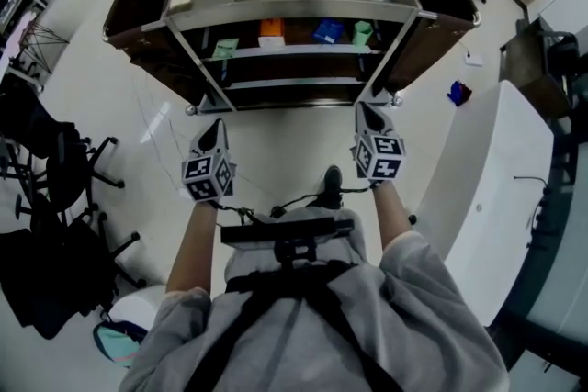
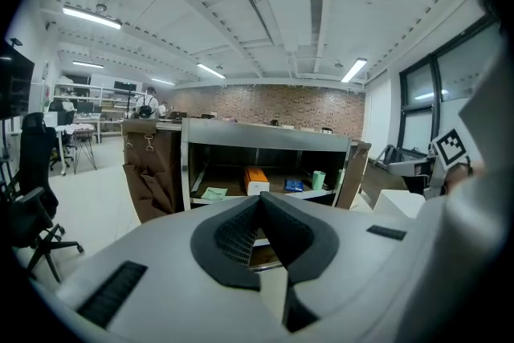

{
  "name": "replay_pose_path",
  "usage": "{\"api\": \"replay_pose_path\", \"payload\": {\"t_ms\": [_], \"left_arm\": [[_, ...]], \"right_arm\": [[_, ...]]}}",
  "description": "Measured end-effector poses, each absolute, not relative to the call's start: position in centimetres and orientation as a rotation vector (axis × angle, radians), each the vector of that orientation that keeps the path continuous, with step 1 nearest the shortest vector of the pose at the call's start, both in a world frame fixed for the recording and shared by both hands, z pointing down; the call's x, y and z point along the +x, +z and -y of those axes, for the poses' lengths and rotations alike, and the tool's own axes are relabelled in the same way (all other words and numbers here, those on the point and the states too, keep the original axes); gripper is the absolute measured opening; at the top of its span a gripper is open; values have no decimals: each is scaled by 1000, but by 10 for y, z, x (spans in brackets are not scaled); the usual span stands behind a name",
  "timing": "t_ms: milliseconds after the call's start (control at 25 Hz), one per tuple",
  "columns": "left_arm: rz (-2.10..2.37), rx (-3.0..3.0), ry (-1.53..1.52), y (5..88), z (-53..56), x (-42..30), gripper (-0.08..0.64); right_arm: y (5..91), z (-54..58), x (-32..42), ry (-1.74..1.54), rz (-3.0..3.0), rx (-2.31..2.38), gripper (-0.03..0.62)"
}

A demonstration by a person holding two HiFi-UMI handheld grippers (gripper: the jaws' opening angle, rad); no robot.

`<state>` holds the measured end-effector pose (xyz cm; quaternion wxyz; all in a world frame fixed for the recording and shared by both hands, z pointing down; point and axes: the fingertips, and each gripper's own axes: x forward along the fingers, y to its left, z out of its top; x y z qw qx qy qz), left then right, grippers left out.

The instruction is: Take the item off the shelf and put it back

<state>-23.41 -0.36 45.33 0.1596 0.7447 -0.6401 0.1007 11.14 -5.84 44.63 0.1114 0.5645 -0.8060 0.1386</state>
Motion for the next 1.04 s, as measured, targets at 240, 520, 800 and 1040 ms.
{"api": "replay_pose_path", "payload": {"t_ms": [240,520,800,1040], "left_arm": [[1831,2120,279,454,0,-235,5],[1841,2097,269,459,-4,-240,5],[1846,2083,273,465,-8,-243,5],[1840,2089,277,467,-8,-245,5]], "right_arm": [[454,52,110,418,2355,1633,6],[461,45,102,421,2357,1587,6],[463,44,100,409,2357,1574,6],[467,39,97,417,2349,1575,6]]}}
